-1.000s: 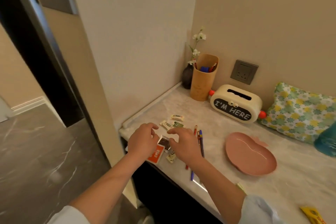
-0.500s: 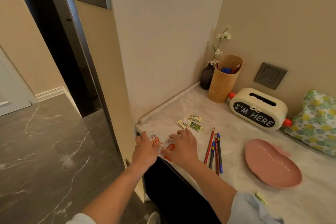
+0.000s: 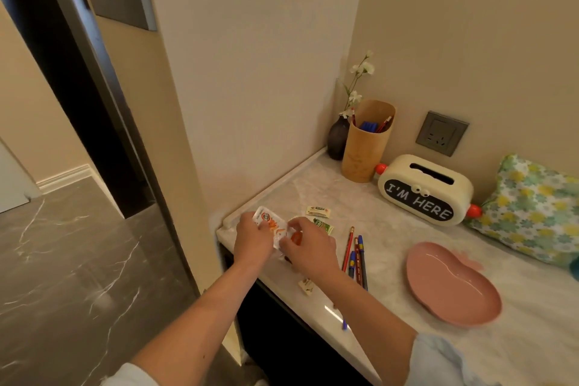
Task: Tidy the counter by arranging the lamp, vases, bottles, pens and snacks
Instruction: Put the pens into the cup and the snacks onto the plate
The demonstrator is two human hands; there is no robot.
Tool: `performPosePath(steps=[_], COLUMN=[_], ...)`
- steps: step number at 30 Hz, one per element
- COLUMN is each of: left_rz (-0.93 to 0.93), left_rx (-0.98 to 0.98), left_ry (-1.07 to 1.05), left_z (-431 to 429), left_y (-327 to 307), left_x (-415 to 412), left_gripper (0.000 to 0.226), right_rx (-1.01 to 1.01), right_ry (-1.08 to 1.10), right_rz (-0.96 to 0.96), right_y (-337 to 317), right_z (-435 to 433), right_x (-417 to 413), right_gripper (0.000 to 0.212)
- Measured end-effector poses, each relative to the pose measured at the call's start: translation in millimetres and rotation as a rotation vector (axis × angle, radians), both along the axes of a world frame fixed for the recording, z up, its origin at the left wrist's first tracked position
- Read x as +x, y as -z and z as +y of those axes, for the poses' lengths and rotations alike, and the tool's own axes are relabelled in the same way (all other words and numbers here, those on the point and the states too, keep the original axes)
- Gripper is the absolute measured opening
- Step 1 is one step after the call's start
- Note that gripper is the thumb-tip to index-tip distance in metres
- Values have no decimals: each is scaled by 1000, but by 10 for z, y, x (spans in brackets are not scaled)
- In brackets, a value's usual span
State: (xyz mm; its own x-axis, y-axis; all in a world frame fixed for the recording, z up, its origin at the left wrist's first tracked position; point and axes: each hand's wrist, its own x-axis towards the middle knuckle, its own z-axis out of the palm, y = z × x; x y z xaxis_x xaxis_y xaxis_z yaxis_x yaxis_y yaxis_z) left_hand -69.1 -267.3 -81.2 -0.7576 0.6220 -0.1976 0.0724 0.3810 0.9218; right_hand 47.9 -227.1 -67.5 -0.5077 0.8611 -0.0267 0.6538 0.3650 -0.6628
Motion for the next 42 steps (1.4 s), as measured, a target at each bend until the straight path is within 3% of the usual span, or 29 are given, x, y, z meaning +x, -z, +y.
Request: performPosePath(steps=[5,14,18,27,33,37,42], left_rz=[-185,-186,-75,426,542,494,482], left_rx=[140,103,55,-109,-135,-57,-9], left_ry=[103,424,619,832,934,908,804], left_z=[337,784,928,1071,1025,920,767], left_y=[-216,-154,-75,47,131,111,77], left_x=[461,1500,1948,2169,2110,1992,1625], left_gripper=[20,14,19,30,41,40,36], right_rx=[-23,120,140,155,158,278,274], right_ry=[135,298,468,551,552,584,443], right_rz=[74,-218,-325,-525,-589,-381,-28], right_y=[-199,-171,-50,158,259,200,41], right_z=[275,447,458,532,509,481,387], right_x=[481,1732,2177,2482,2450,2338,1963], right_gripper=[54,46,49,47,44,41,30])
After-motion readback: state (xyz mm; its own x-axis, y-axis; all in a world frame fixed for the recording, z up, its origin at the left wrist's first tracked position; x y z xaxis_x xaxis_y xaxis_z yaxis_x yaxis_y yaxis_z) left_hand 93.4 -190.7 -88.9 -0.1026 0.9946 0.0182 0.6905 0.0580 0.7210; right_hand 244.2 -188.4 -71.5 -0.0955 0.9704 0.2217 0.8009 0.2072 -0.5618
